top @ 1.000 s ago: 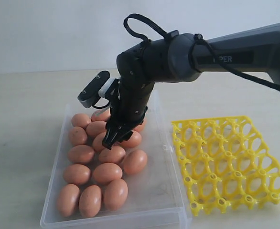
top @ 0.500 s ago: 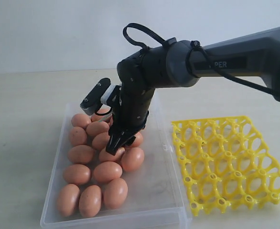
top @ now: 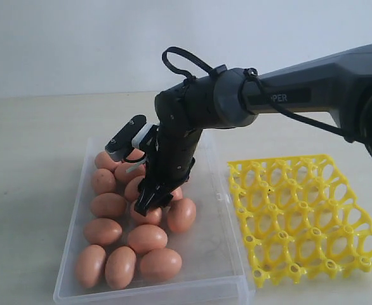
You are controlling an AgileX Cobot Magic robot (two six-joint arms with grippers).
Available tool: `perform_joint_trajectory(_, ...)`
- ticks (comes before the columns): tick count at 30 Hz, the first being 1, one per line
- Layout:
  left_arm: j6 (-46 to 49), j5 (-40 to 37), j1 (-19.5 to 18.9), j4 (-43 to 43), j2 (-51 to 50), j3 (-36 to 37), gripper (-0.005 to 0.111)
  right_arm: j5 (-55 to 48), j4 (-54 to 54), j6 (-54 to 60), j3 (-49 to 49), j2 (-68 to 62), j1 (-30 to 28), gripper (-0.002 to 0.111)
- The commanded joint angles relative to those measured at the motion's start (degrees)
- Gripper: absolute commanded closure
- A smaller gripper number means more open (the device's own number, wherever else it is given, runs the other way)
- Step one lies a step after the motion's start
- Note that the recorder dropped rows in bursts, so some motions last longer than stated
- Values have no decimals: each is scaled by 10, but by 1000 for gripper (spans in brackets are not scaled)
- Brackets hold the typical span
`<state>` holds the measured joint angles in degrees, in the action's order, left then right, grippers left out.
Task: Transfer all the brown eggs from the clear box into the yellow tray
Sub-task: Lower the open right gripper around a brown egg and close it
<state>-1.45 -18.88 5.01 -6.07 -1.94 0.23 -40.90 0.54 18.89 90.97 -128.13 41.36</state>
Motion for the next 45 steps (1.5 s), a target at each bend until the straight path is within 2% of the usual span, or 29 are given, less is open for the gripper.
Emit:
perform_joint_trajectory(1,-2,8,2,1,0,-2,107,20,-9,5,-2,-6,6,48)
perform_joint_trajectory(10,-2,8,2,1,0,-2,107,47,-21,5,-2,-6,6,48)
perform_joint_trajectory(12,-2,8,2,1,0,-2,107,49,-21,5,-2,-6,6,52)
perform_joint_trajectory(14,-2,8,2,1,0,-2,107,49,-21,5,-2,-6,6,68)
perform_joint_trajectory(16,-2,8,2,1,0,-2,107,47,-21,5,-2,0,6,90)
perform_joint_trajectory(17,-2,8,2,1,0,-2,107,47,-21,5,-4,3,6,106)
perform_joint_trajectory(19,-2,8,2,1,0,-2,107,47,-21,5,-4,20,6,108)
perform_joint_trajectory(23,-2,8,2,1,0,-2,107,81,-23,-11,-54,91,3,108)
perform_joint_trajectory(26,-2,8,2,1,0,-2,107,204,-72,-13,-156,177,-11,108)
perform_joint_trajectory(28,-2,8,2,1,0,-2,107,247,-81,-12,-190,202,-17,108)
perform_joint_trajectory(34,-2,8,2,1,0,-2,107,231,-71,0,-197,203,-21,106)
perform_joint_trajectory(35,-2,8,2,1,0,-2,107,223,-73,0,-196,194,-21,102)
perform_joint_trajectory(41,-2,8,2,1,0,-2,107,55,-77,-75,-99,112,-21,58)
perform_joint_trajectory(43,-2,8,2,1,0,-2,107,33,-75,-93,-69,93,-21,52)
perform_joint_trajectory(45,-2,8,2,1,0,-2,107,27,-75,-113,-45,77,-21,52)
